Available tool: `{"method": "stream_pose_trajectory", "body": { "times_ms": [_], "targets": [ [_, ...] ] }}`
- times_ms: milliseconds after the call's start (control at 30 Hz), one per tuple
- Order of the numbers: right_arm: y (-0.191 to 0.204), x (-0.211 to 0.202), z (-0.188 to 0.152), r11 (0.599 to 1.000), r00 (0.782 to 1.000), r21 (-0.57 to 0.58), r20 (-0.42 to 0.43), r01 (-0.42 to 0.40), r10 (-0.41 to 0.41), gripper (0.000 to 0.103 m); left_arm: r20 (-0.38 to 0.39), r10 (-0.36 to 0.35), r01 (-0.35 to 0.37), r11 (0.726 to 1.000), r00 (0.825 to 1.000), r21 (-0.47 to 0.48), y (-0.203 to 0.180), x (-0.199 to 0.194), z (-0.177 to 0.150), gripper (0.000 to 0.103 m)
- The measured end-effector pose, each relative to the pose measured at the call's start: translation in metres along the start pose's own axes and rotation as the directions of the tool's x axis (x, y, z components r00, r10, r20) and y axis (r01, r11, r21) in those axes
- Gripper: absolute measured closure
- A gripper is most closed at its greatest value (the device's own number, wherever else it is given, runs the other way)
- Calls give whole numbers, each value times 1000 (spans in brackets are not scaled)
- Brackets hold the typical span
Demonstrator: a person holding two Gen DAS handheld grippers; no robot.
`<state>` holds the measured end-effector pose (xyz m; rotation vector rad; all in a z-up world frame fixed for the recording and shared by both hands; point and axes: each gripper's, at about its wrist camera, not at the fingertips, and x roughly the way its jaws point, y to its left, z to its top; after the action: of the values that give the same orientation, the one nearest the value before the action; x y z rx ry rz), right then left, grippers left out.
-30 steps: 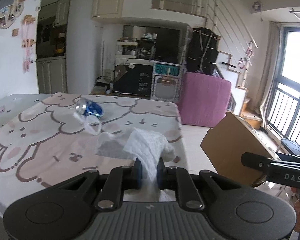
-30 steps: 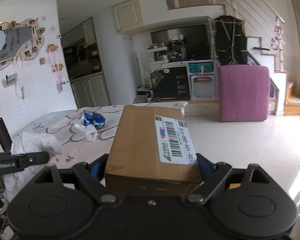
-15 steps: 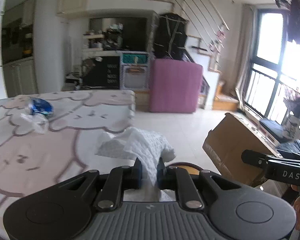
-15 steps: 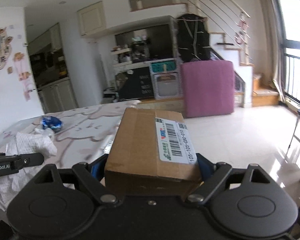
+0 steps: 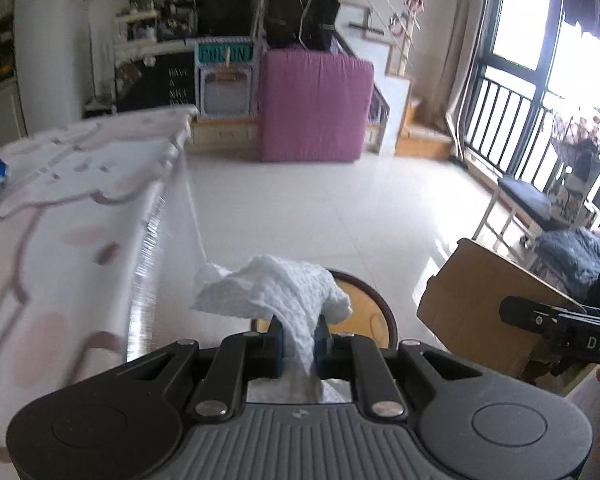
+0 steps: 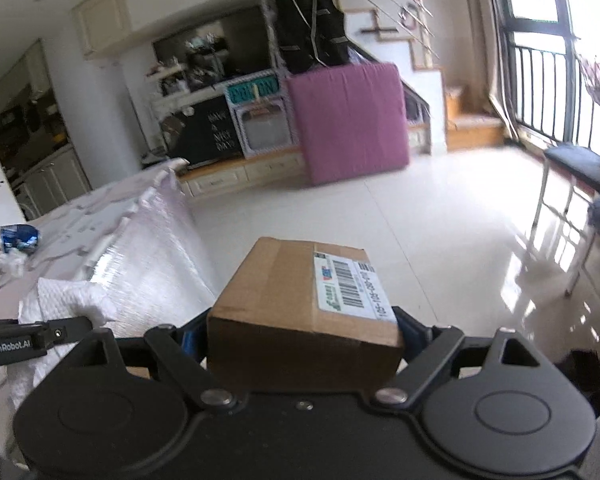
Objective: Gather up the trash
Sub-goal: 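Carry the tissue and box toward the wastebasket with both tools, then open the left tool to drop the tissue while the right tool releases the box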
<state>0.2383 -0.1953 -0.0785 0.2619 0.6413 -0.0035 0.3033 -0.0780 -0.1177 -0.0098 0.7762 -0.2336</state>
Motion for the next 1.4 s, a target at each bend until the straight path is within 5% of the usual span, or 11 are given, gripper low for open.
{"method": "stream_pose_trajectory", "body": {
  "times_ms": [333, 867, 1100, 1400],
  "targets": [
    [-42, 79, -10, 998, 992, 66, -126, 18, -10, 14, -157, -1, -1, 1000, 988, -12, -14, 122, -5, 88],
    [-58, 191, 7, 994, 967, 89, -243, -56, 76, 14, -304, 83, -50, 992, 949, 117, -28, 302, -20, 88],
    [-53, 240, 14, 992, 947, 95, -305, -80, 106, 14, -314, 110, -67, 987, 943, 143, -18, 325, -35, 56],
    [-30, 307, 4, 985, 915, 129, -375, -111, 152, 14, -343, 57, -44, 998, 938, 46, -3, 303, -43, 38]
  ]
}}
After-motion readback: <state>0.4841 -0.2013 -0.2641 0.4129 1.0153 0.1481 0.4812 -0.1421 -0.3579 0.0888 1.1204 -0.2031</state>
